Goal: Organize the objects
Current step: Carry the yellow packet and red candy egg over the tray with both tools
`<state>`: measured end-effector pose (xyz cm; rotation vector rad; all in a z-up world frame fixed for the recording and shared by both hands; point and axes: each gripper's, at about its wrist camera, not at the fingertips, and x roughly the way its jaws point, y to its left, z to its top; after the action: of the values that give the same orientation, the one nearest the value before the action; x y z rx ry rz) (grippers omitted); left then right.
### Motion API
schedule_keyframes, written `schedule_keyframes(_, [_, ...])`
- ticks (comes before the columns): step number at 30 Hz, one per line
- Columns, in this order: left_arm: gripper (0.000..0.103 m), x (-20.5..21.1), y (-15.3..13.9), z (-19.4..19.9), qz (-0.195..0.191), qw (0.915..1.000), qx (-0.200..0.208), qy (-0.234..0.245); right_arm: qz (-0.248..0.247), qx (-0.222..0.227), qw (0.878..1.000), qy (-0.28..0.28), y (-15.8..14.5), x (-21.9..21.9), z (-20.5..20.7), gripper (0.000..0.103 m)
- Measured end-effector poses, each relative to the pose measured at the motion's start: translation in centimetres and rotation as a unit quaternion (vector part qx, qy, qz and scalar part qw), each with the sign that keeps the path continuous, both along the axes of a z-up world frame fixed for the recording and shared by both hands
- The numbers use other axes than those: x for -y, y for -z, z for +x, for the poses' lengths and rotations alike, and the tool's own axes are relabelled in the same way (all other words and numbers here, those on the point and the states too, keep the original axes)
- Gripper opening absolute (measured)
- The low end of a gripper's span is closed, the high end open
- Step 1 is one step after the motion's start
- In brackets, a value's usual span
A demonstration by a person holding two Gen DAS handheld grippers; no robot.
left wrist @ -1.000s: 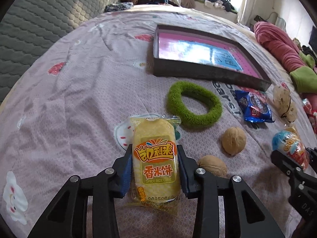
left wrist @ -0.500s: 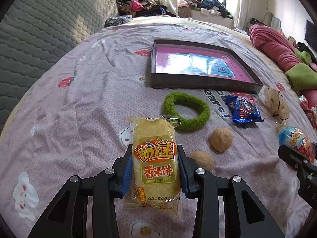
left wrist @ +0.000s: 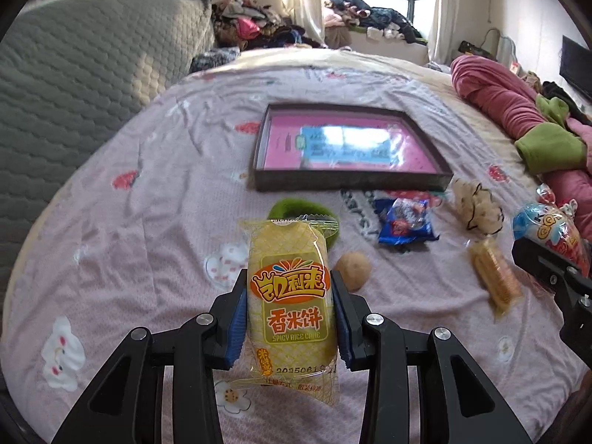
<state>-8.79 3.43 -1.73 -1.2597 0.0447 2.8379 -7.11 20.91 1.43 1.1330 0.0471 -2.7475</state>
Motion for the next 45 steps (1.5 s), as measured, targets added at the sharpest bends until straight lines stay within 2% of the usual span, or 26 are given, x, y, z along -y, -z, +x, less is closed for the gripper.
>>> schedule_keyframes(8, [0.041, -1.9, -3.8, -0.8, -0.004, 0.9996, -0.026, 0.005, 0.009, -0.028, 1.000, -0.006, -2.6, -1.0, -0.8, 0.052])
schedule_keyframes(18, [0.041, -2.9, -7.5, -3.8, -0.016, 0.9986, -0.050, 0.009, 0.022, -0.066, 0.997, -0.015, -6.3, -0.6, -3.1, 0.052])
schedule_keyframes(23, [0.041, -2.4, -9.1, -6.7, -0.016, 0.9984, -0.054, 0.007, 0.027, -0.088, 0.996, -0.020, -8.7, -0.4, -5.7, 0.052])
schedule_keyframes(29, [0.041, -1.9, -10.5, -11.1, -0.012, 0.9981, -0.060, 0.002, 0.035, -0.099, 0.994, -0.026, -10.2, 0.5, -9.9, 0.052])
schedule_keyframes(37, [0.041, -2.4, -10.2, -18.8, -0.005, 0.9984, -0.056, 0.008, 0.040, -0.093, 0.994, -0.036, -9.8, 2.1, -16.8, 0.052])
schedule_keyframes(45, [0.041, -3.0, -6.3, -25.7, -0.006, 0.9991, -0.042, 0.007, 0.038, -0.068, 0.996, -0.041, -6.2, 2.5, -24.0, 0.052])
